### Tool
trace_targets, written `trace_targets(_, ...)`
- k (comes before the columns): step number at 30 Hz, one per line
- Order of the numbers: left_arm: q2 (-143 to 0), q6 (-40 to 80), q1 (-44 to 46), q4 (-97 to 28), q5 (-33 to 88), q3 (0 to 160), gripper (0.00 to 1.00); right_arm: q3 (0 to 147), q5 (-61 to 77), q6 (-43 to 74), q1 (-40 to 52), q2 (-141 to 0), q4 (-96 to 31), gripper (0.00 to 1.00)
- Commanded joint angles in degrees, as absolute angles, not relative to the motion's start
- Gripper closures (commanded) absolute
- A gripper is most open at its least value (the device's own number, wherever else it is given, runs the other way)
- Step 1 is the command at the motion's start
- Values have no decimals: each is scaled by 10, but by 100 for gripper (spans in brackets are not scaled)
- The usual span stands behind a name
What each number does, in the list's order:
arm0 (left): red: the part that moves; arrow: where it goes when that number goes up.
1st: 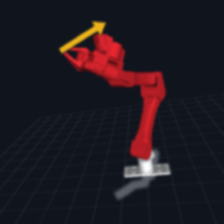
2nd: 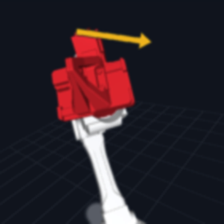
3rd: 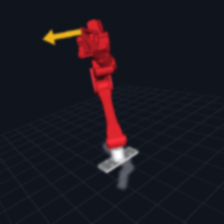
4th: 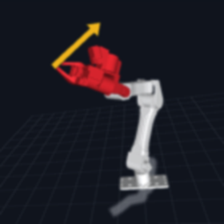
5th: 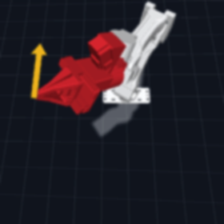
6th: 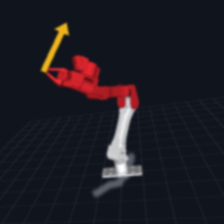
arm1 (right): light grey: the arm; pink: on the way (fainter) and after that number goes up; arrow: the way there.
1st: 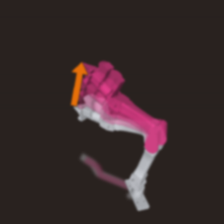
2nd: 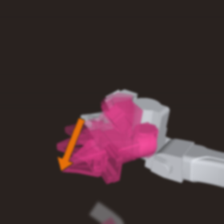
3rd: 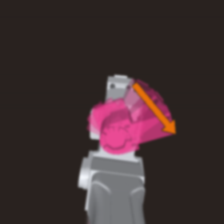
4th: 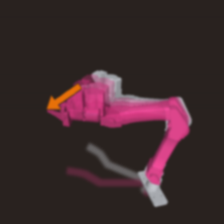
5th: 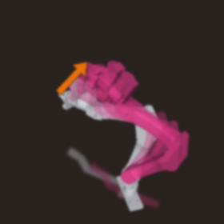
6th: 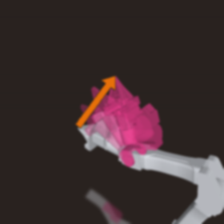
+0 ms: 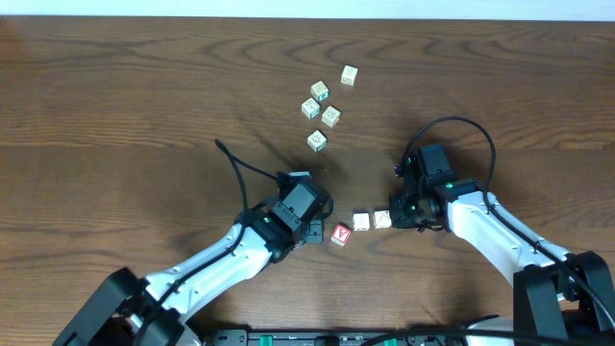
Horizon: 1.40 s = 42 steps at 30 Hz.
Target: Lift 5 blocks
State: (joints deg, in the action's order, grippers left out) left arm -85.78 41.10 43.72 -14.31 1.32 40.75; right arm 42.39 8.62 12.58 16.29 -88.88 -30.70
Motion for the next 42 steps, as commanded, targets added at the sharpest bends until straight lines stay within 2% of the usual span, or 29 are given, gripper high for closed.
trace_targets(1, -872, 433, 439, -139, 8, 404, 92, 411, 113, 110, 162, -914, -313, 95)
trace_targets(15, -874, 452, 439, -129, 10, 404, 92, 411, 136, 105, 166, -914, -320, 95)
trace_targets(23, -874, 462, 439, -130, 10, 404, 92, 411, 75, 143, 165, -914, -336, 94)
trace_targets(30, -874, 462, 439, -130, 10, 404, 92, 411, 35, 167, 165, -914, -339, 86)
trace_targets(36, -874, 462, 439, -130, 10, 404, 92, 411, 35, 167, 165, -914, -339, 70)
trace_targets(42, -874, 462, 439, -130, 10, 404, 92, 411, 35, 167, 165, -914, -338, 59)
